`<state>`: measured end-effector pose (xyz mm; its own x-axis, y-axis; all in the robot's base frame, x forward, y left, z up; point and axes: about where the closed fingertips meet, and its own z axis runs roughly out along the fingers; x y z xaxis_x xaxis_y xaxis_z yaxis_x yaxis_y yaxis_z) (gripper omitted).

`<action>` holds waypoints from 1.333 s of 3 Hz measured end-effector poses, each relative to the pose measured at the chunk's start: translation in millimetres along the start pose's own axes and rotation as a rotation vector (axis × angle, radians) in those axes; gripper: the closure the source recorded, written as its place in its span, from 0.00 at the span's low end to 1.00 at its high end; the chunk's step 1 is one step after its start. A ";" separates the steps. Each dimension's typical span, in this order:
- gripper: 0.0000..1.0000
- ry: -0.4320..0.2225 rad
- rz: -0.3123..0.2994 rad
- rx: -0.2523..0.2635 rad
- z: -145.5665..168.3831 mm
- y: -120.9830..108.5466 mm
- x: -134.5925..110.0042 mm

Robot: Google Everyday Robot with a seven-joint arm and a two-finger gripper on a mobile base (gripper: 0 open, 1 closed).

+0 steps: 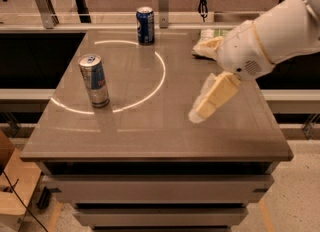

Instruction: Pick redbull can

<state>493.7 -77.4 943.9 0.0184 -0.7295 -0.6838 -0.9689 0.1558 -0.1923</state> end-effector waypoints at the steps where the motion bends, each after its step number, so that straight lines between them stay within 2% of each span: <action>1: 0.00 -0.115 -0.032 -0.047 48.3 -10.0 -27.3; 2: 0.00 -0.220 -0.066 -0.086 90.9 -23.1 -53.9; 3: 0.00 -0.294 -0.076 -0.105 126.3 -33.1 -74.7; 4: 0.00 -0.350 -0.088 -0.148 160.1 -34.5 -96.5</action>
Offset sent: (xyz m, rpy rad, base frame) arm 0.0744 0.1463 -0.0348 0.3107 -0.0267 0.2252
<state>564.9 94.2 903.8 0.1611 -0.4603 -0.8730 -0.9845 -0.0133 -0.1747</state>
